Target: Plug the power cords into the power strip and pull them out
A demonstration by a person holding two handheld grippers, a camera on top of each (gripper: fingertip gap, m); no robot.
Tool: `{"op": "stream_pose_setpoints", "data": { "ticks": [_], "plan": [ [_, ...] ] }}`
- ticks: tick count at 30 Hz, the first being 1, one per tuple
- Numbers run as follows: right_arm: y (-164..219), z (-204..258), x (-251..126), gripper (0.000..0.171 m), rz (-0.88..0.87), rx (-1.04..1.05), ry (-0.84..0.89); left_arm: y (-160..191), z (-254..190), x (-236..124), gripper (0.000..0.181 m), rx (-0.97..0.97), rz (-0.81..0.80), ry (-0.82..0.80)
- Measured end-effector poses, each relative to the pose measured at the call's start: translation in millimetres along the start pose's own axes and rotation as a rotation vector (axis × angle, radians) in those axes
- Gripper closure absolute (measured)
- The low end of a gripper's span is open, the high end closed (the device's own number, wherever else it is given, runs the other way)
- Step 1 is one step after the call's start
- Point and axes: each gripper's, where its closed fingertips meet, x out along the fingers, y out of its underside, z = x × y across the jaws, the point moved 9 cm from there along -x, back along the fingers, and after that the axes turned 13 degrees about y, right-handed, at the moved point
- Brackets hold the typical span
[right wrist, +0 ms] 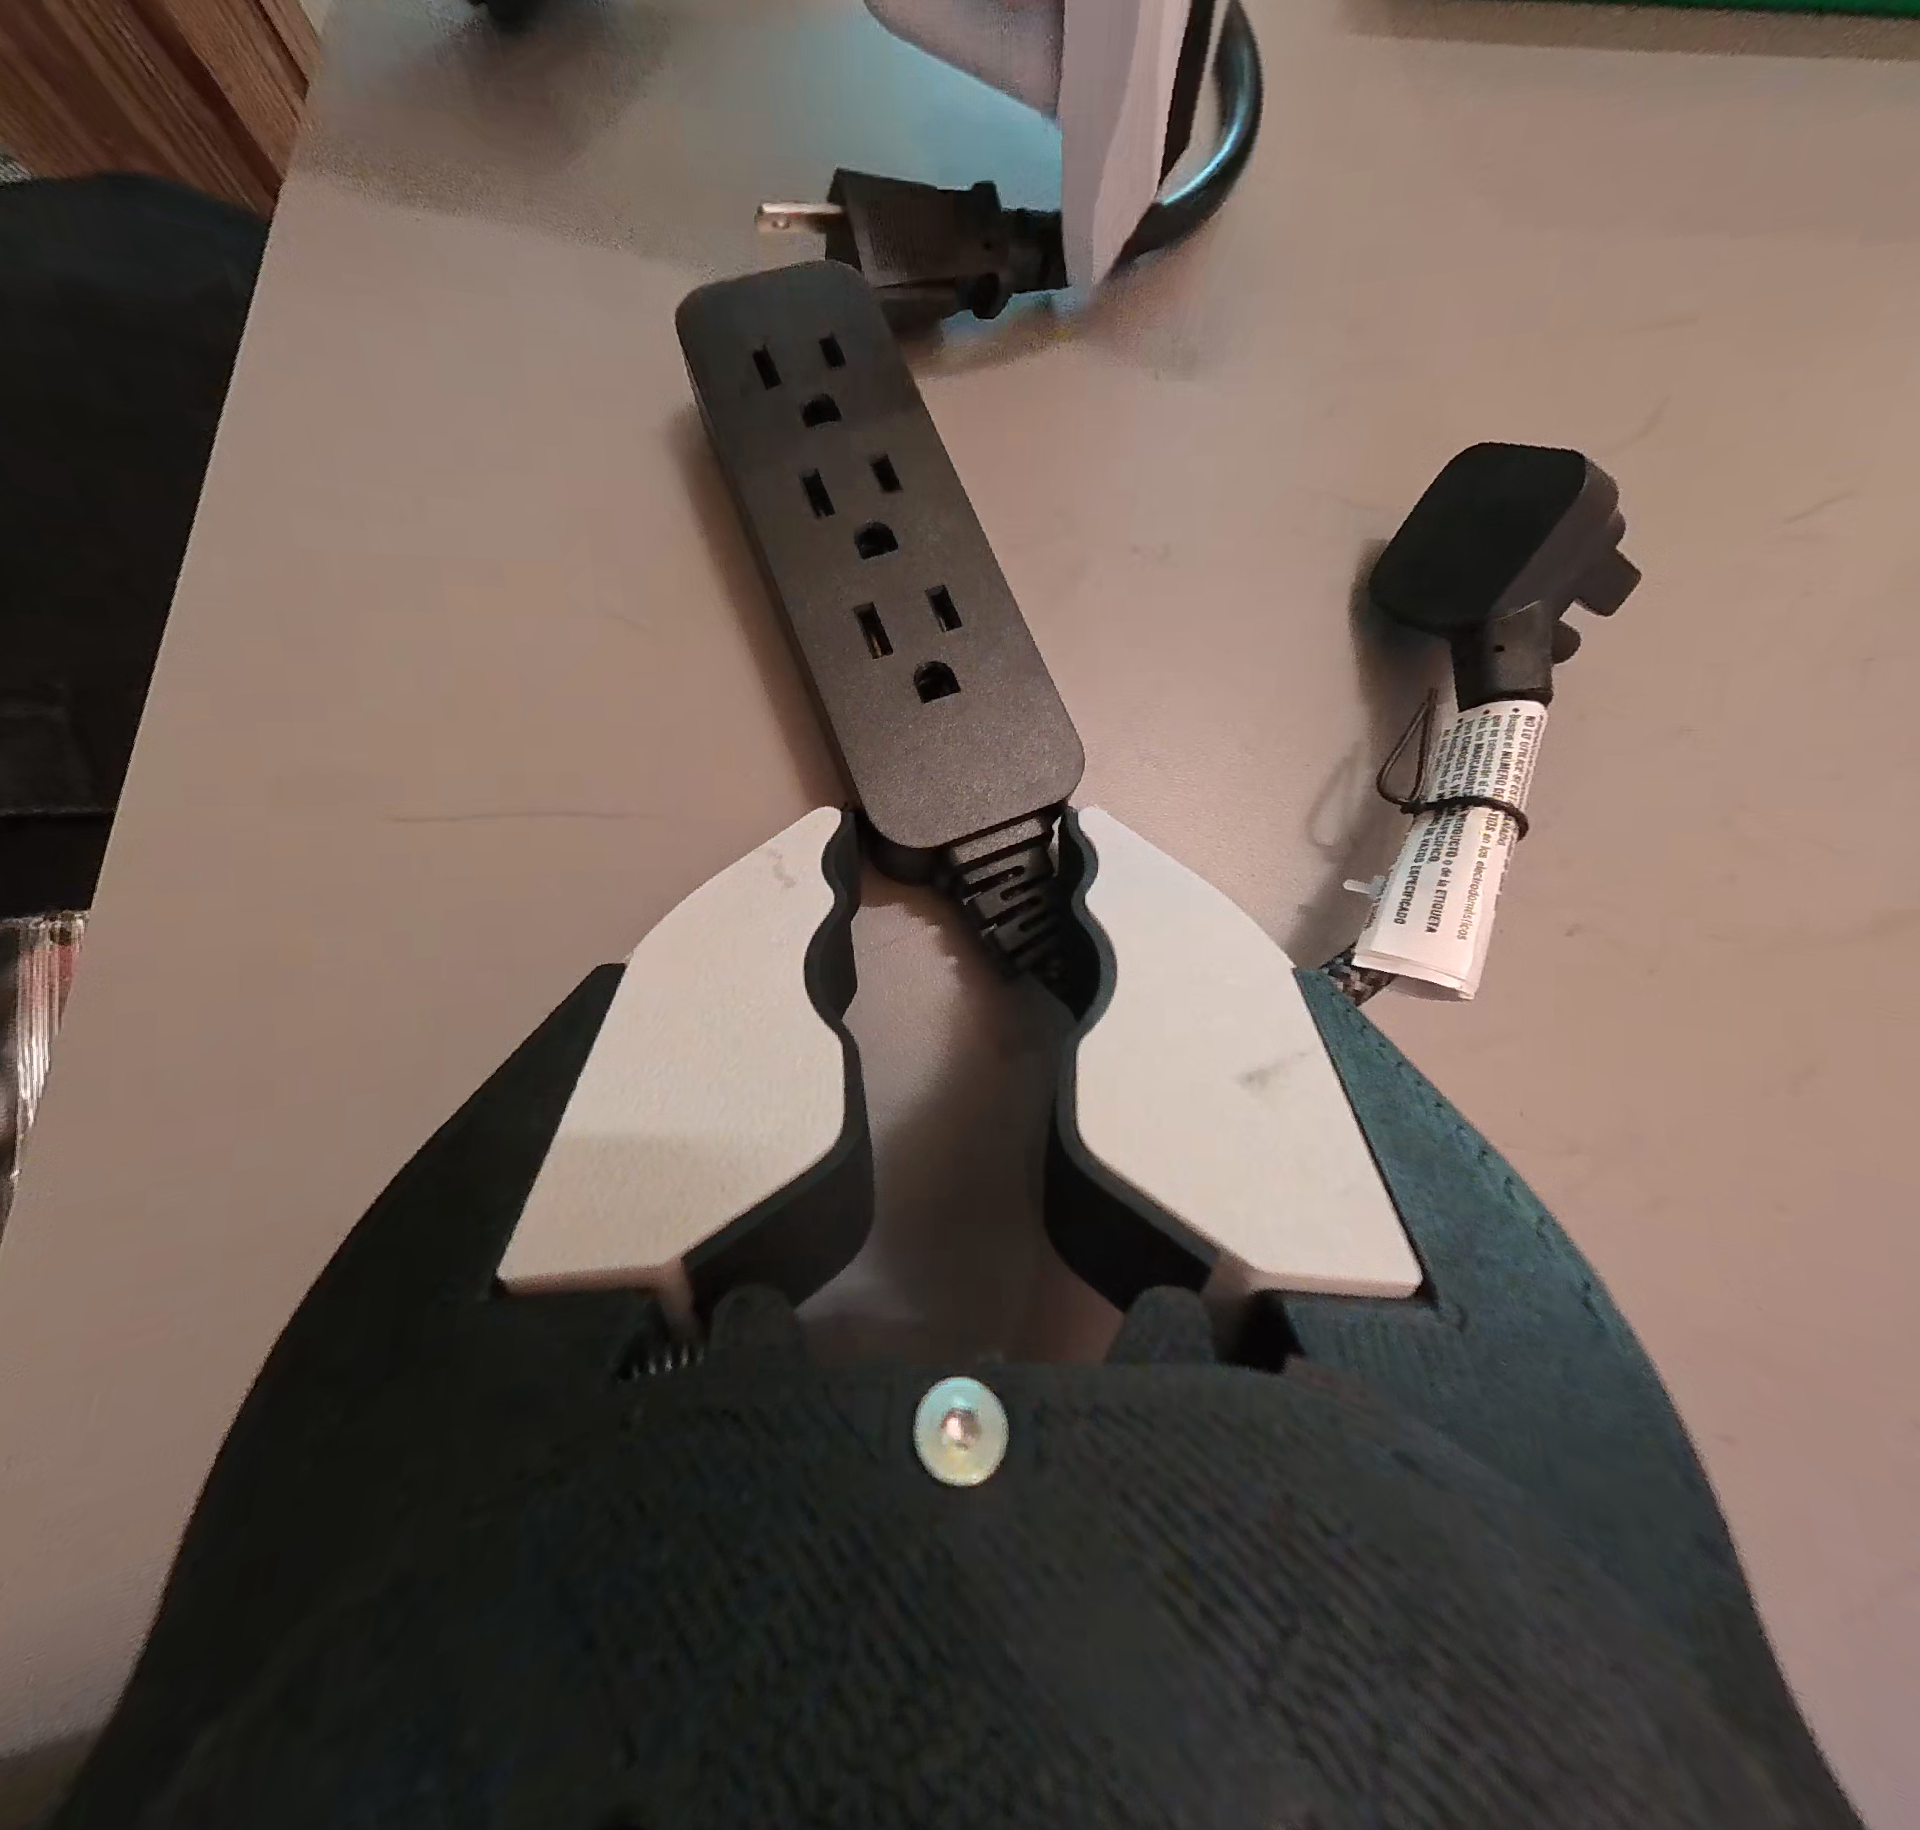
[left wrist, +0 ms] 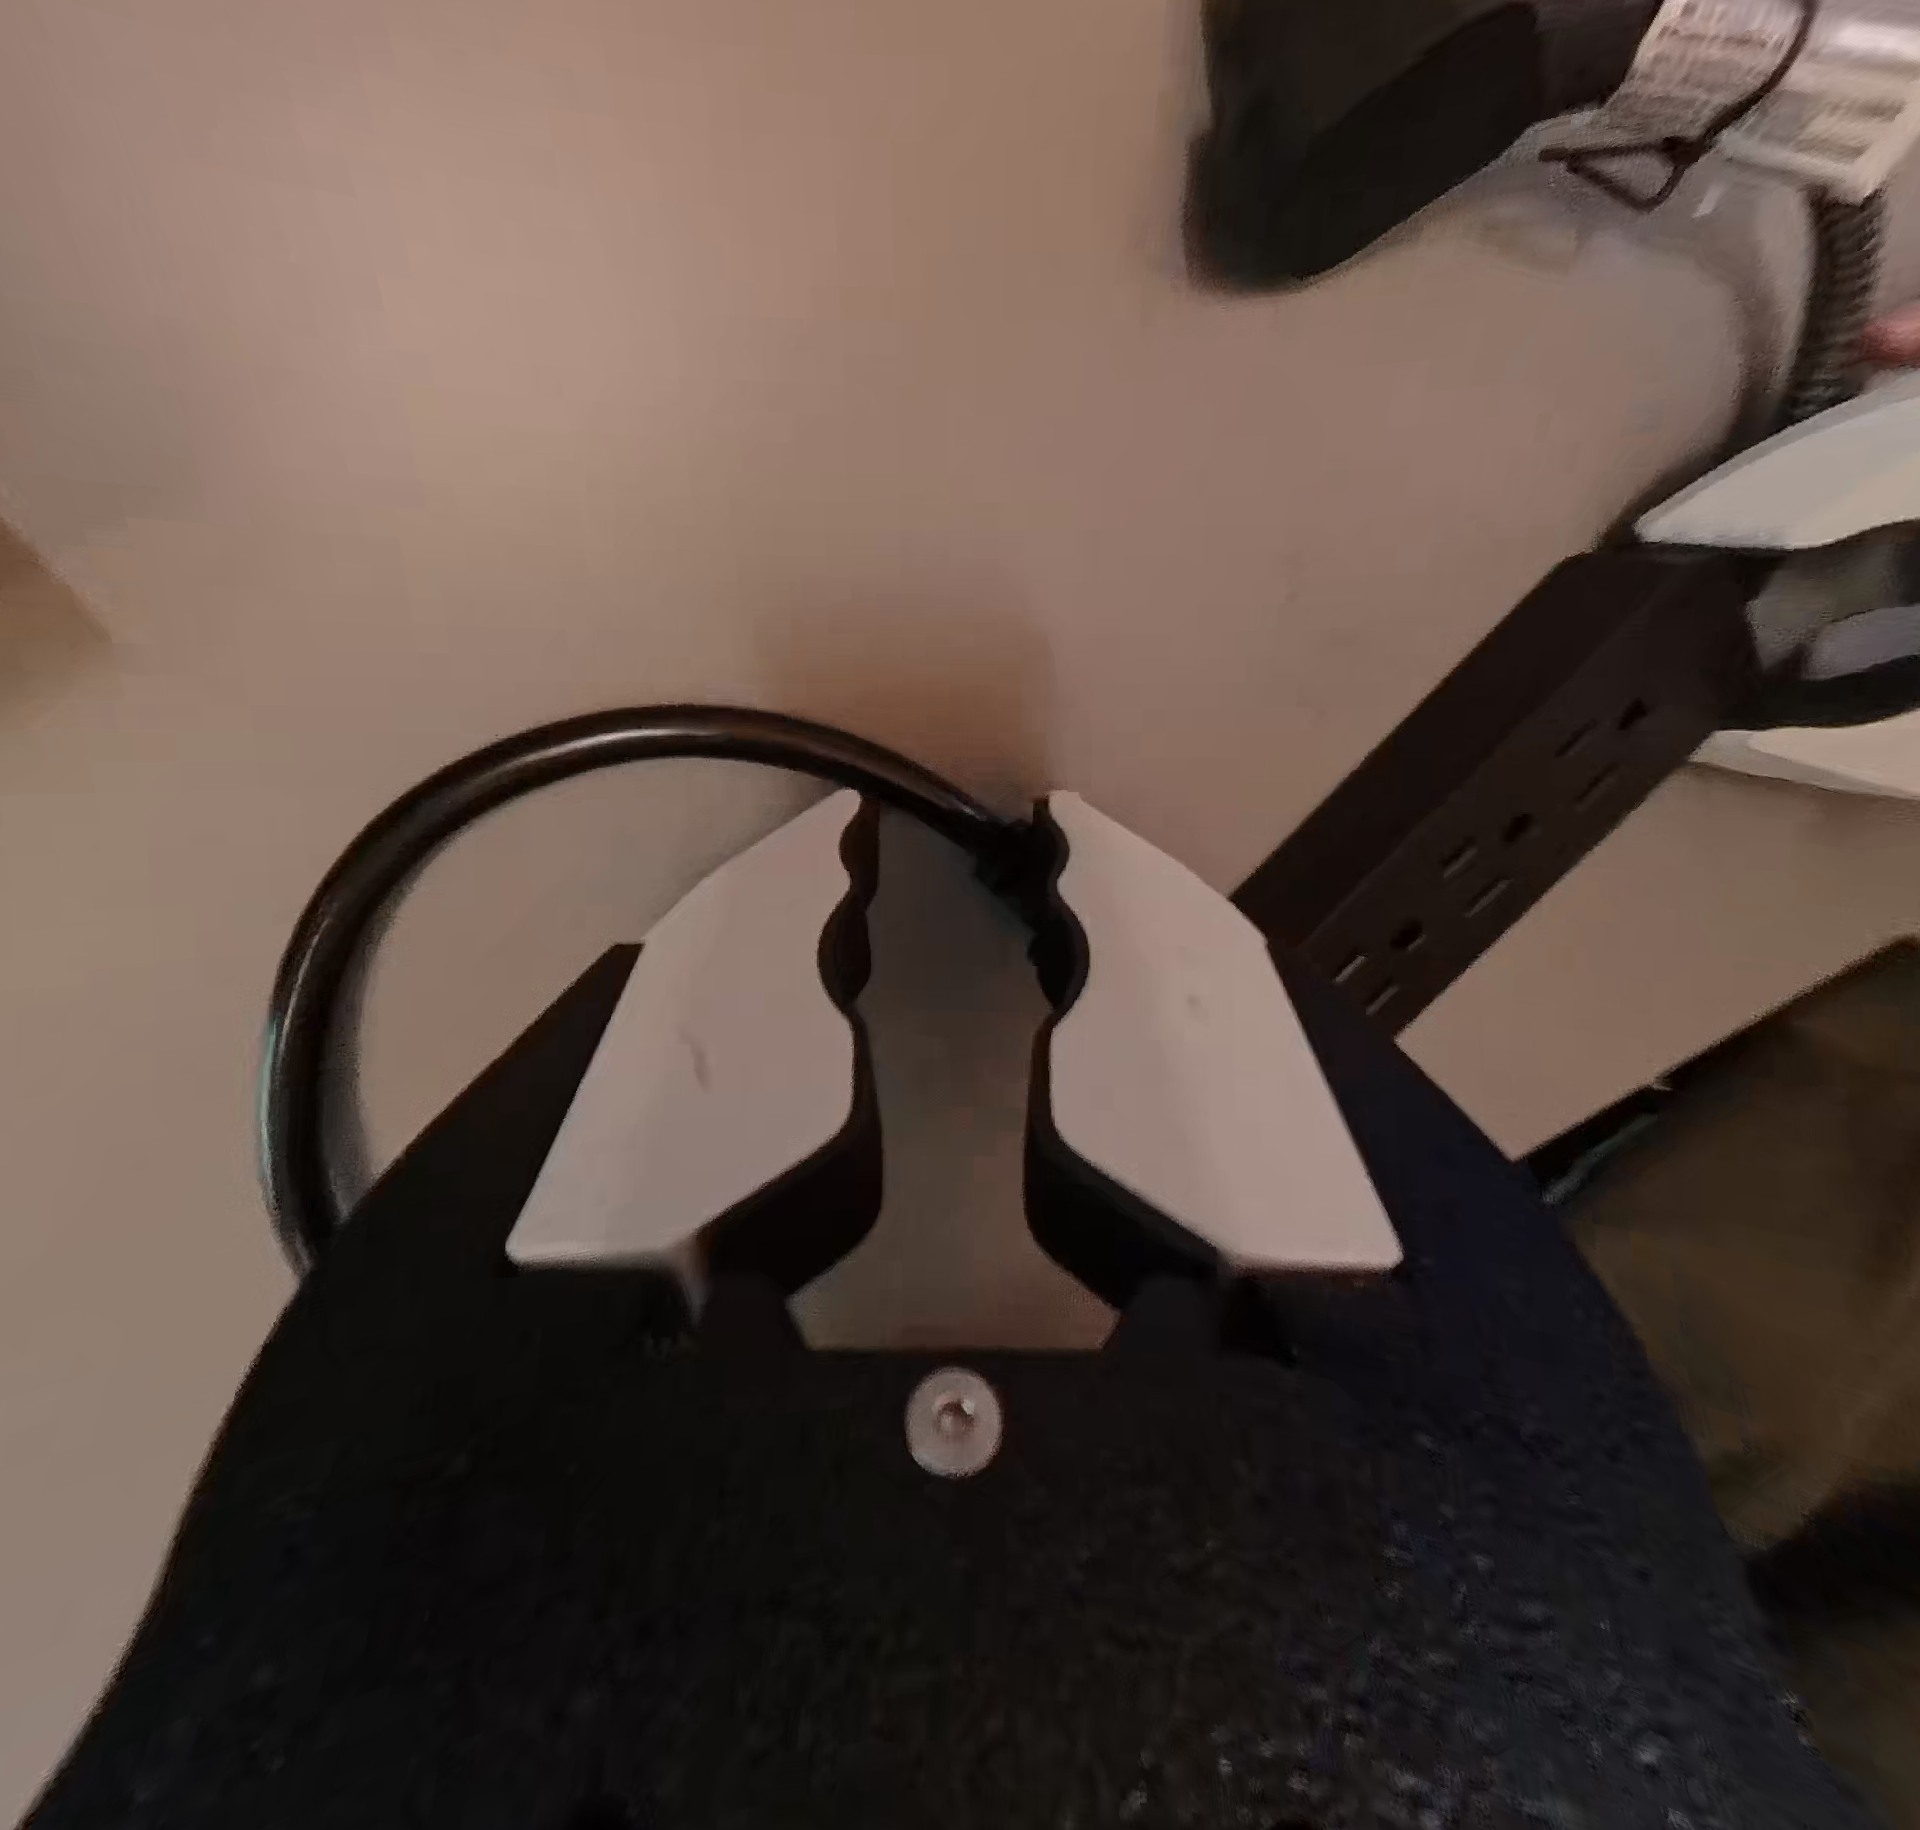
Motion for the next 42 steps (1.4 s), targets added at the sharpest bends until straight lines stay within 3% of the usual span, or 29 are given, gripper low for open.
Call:
{"op": "stream_pose_setpoints", "data": {
  "ticks": [5,10,13,19,23,25,33,36,42],
  "plan": [
    [0.0,-0.1,0.1,0.134,0.000,0.002,-0.002,-8.5,-20.6,13.3,0.151,0.131,0.159,-0.264],
    [-0.1,0.0,0.1,0.134,0.000,0.000,0.000,-14.5,-27.5,17.1,0.157,0.270,0.231,-0.308],
    [-0.1,0.3,0.0,0.134,-0.001,-0.004,0.004,-8.0,-28.0,10.6,0.164,0.354,0.153,-0.212],
    [-0.2,0.0,0.1,0.134,0.000,0.000,0.000,-4.8,-47.6,-33.9,0.173,0.558,-0.180,-0.003],
    [-0.2,-0.2,0.2,0.134,0.000,0.001,-0.001,0.5,-53.0,-28.9,0.173,0.814,-0.227,0.113],
    [-0.2,-0.1,0.3,0.134,0.000,0.000,0.000,4.5,-52.5,-18.8,0.173,0.840,-0.165,0.134],
    [-0.3,-0.5,0.4,0.134,0.001,0.004,-0.004,-2.7,-60.5,13.3,0.173,0.876,0.167,-0.212],
    [-0.2,-0.4,0.4,0.134,0.001,0.003,-0.003,-8.1,-64.7,19.5,0.172,0.824,0.272,-0.269],
    [-0.2,-1.0,0.6,0.134,0.002,0.010,-0.009,-21.7,-66.6,20.6,0.151,0.765,0.481,-0.378]
  ]
}}
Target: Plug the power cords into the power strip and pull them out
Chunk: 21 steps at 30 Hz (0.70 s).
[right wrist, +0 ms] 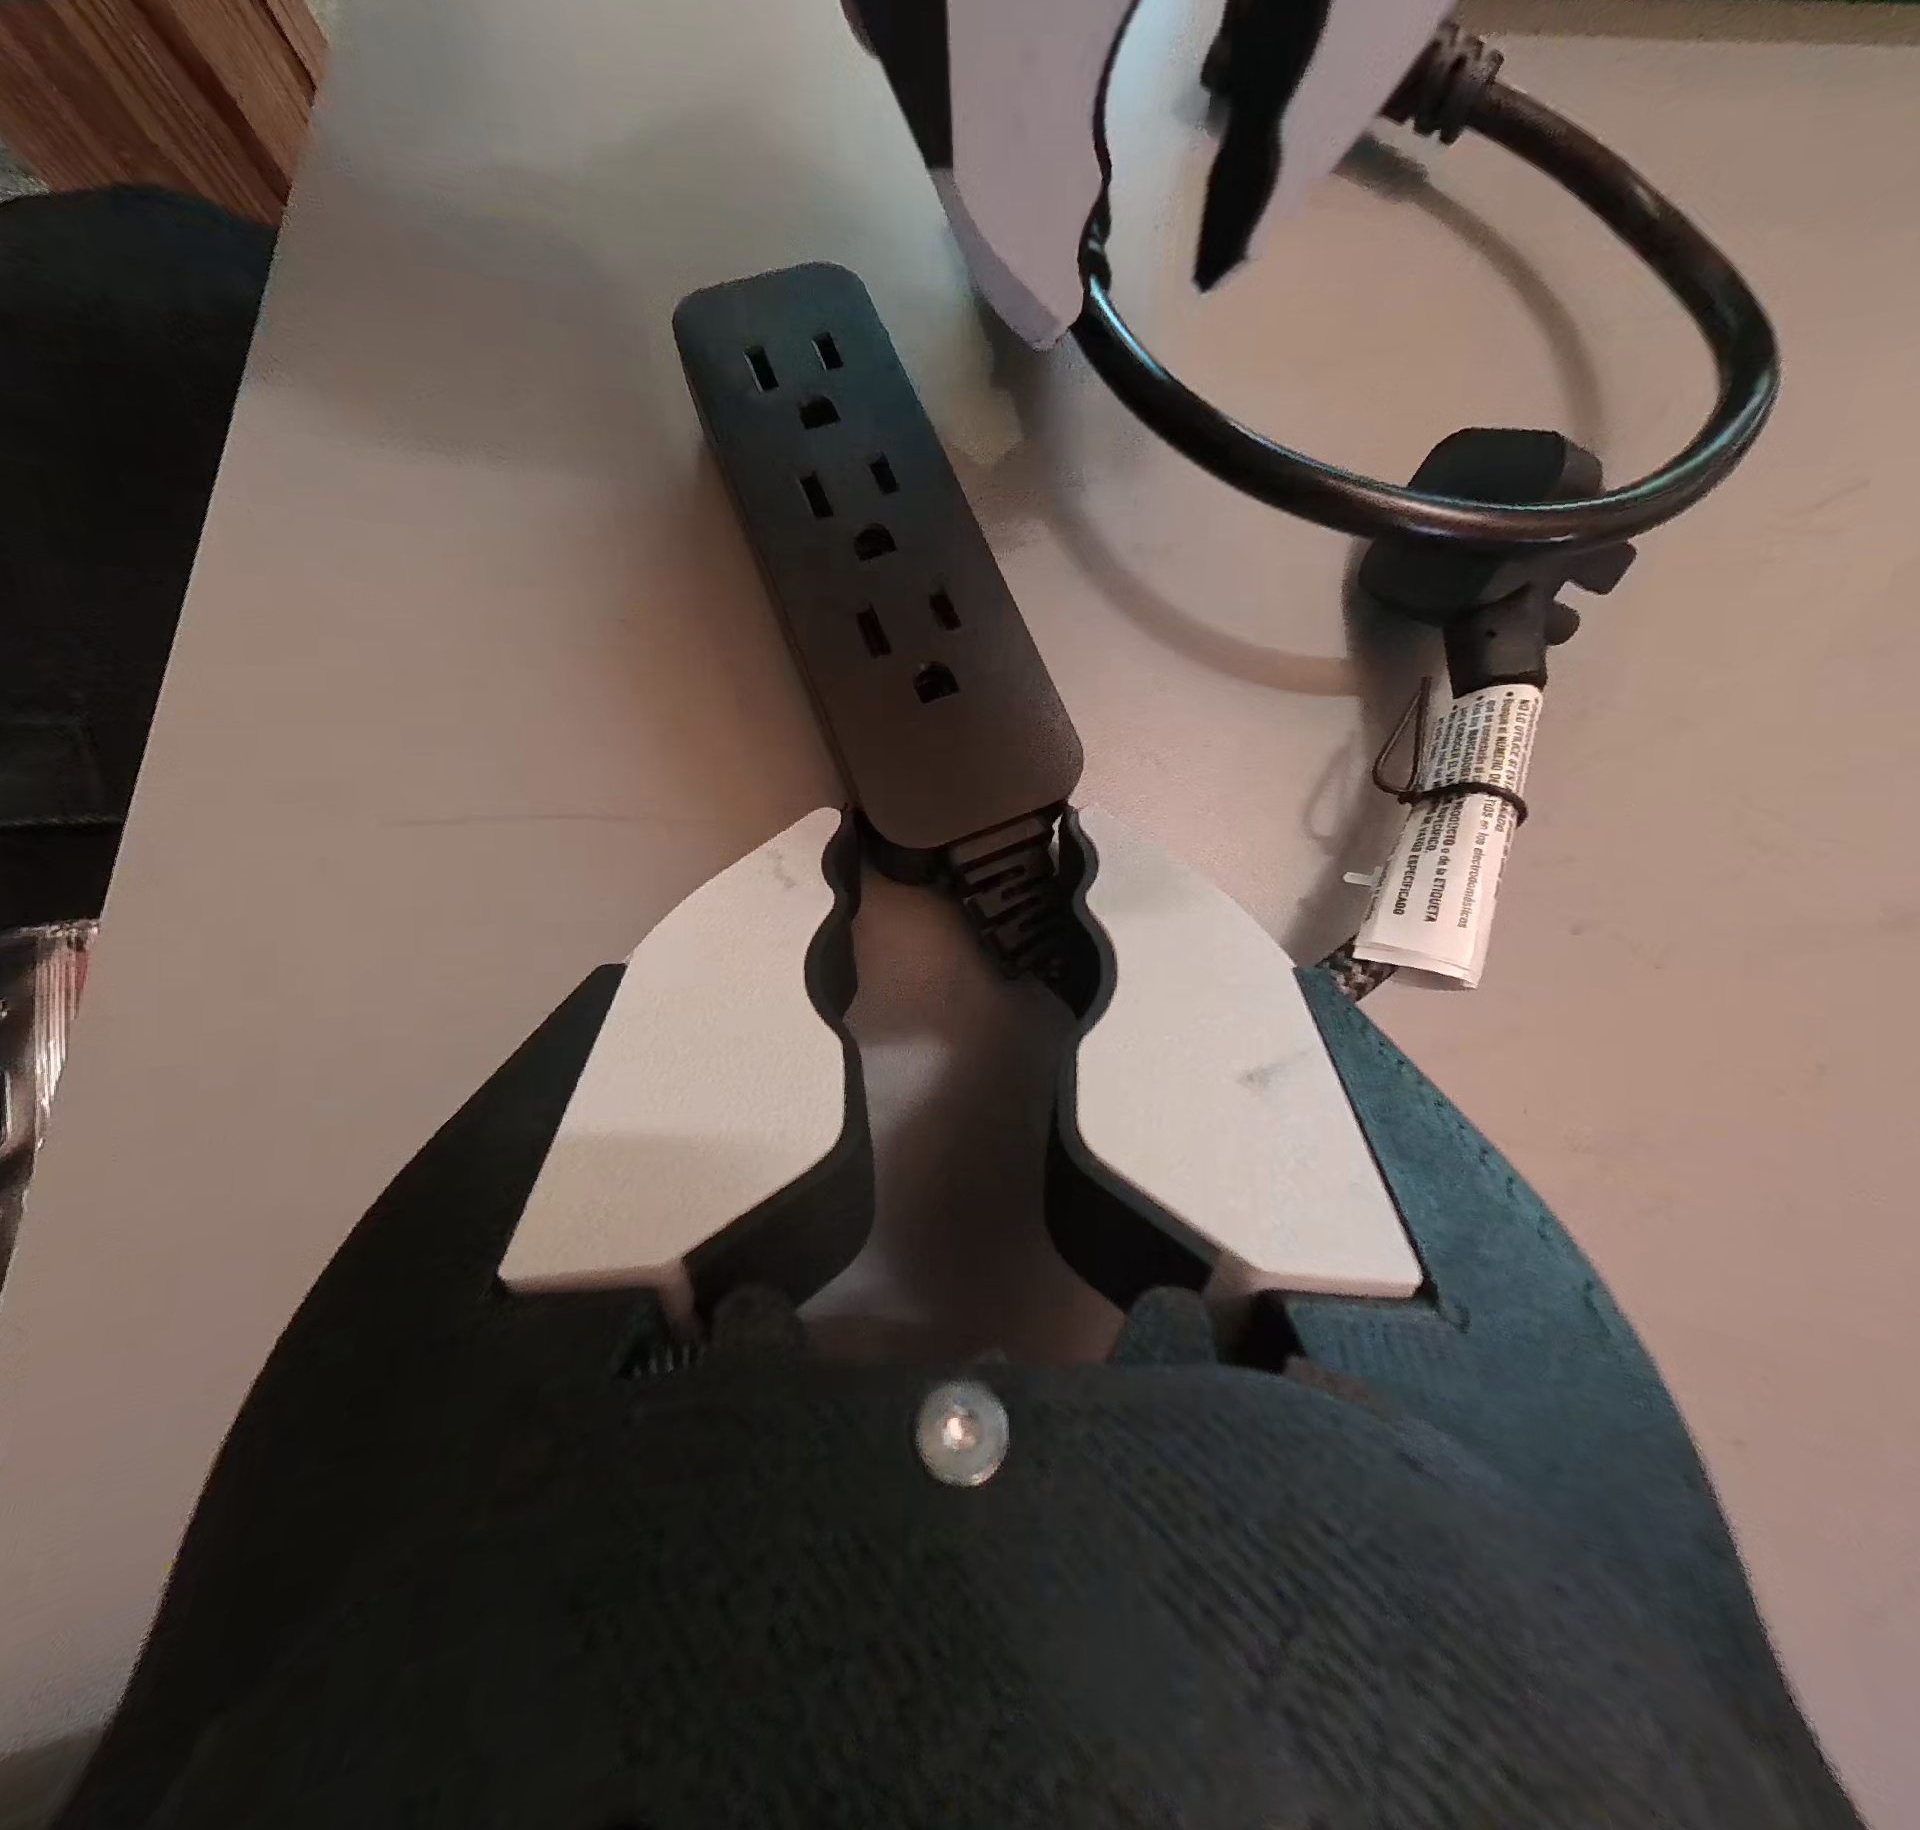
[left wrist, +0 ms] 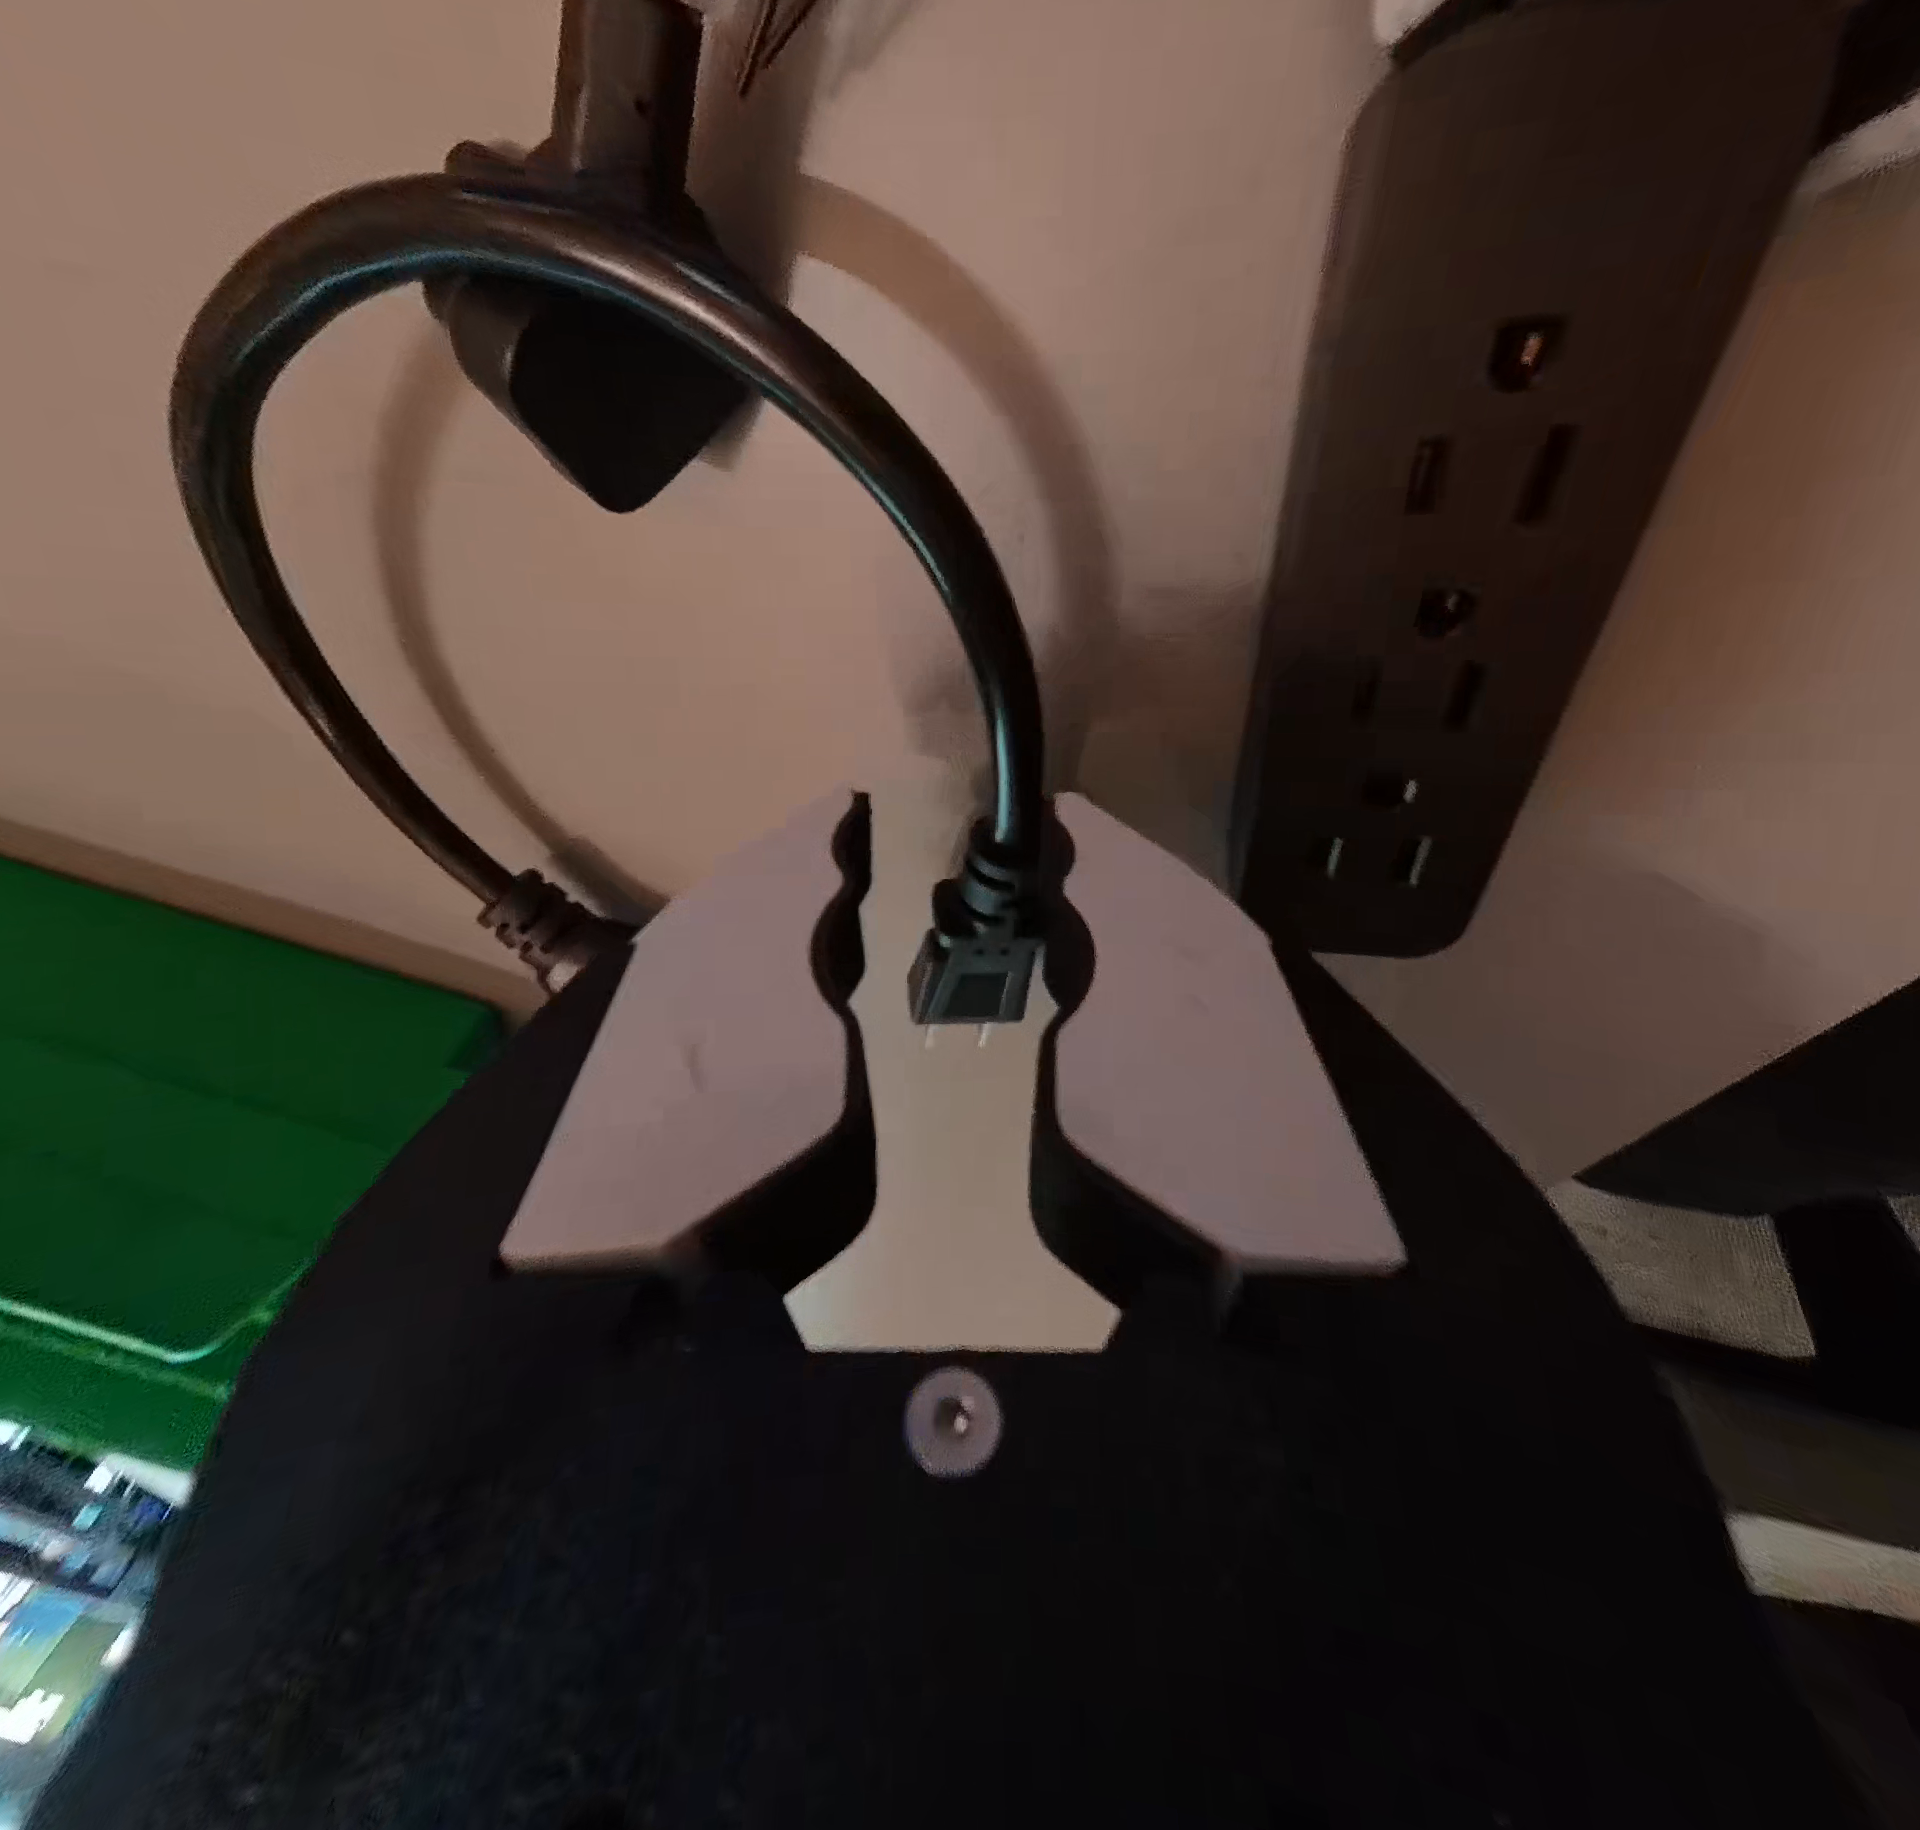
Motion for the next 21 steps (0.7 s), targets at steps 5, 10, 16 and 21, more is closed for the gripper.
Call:
{"op": "stream_pose_setpoints", "data": {
  "ticks": [5,10,16,21],
  "plan": [
    [0.1,0.0,-0.1,0.134,0.000,0.000,0.000,-7.1,-5.0,-5.6,0.150,0.061,0.163,0.082],
    [0.3,-0.4,-0.1,0.134,0.001,0.006,-0.005,-2.3,0.6,3.3,0.140,0.065,0.245,0.111],
    [0.3,-0.6,-0.2,0.134,0.002,0.007,-0.007,-1.3,-2.9,14.2,0.142,0.100,0.173,0.087],
    [0.3,-0.3,-0.2,0.134,0.001,0.005,-0.005,-3.1,-9.2,20.5,0.155,0.082,0.223,0.032]
  ]
}}
